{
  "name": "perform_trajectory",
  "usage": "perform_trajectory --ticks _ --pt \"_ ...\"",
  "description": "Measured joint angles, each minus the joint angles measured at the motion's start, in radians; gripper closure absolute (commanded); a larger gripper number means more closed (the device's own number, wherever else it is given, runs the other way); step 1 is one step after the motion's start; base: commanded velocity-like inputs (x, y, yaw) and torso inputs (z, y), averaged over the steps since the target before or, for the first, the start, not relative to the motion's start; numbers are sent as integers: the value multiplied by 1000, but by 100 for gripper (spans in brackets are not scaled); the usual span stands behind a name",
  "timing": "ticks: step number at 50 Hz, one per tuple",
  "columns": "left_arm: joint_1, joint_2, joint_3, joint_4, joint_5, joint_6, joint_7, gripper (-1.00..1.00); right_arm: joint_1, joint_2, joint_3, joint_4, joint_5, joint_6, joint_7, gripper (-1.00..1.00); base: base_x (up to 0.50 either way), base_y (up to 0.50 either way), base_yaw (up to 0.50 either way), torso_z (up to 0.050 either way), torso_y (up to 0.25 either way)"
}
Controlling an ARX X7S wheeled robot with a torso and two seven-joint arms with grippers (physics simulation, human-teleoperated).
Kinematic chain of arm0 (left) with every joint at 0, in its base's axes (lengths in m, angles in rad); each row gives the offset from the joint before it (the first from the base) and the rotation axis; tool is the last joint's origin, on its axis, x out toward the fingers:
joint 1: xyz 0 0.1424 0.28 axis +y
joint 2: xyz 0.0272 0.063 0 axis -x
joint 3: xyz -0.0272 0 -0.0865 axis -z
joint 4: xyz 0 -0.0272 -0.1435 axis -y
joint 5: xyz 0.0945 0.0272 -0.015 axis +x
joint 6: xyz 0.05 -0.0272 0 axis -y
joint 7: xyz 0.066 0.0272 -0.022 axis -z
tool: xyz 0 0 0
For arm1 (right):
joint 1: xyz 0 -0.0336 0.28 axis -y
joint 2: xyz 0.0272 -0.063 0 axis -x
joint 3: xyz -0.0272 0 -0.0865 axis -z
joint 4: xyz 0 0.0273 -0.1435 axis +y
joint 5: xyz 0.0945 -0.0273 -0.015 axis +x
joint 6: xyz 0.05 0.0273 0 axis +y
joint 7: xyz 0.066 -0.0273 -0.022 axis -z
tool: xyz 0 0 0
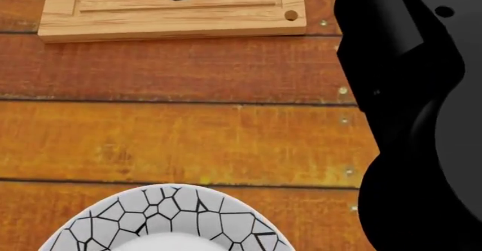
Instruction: Place all breads on the cutting board.
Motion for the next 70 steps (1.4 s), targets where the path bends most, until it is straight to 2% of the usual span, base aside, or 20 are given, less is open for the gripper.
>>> perform_trajectory --ticks 14,22,30,39,55,62,70 --pt "2 5 -2 -2 4 3 3 100 19 1 -10 16 -3 -6 -7 -100 0 0 0 0 1" --pt "-7 13 -2 -3 8 -7 8 100 81 11 41 23 -67 21 -42 -100 0 0 0 0 0" --pt "-48 54 11 -59 19 -40 40 100 152 32 117 25 -165 61 -87 -100 0 0 0 0 0" --pt "-89 149 17 -198 20 -60 100 100 220 83 194 -3 -232 109 -93 -100 0 0 0 0 0" --pt "-156 411 41 -610 109 -19 325 100 255 227 292 -192 -216 194 36 -100 0 0 0 0 0" --pt "-140 487 -45 -693 234 -36 386 100 249 256 311 -235 -211 208 66 -100 0 0 0 0 0" --pt "-112 556 -284 -739 528 -90 451 100 244 272 321 -254 -211 217 79 -100 0 0 0 0 0"
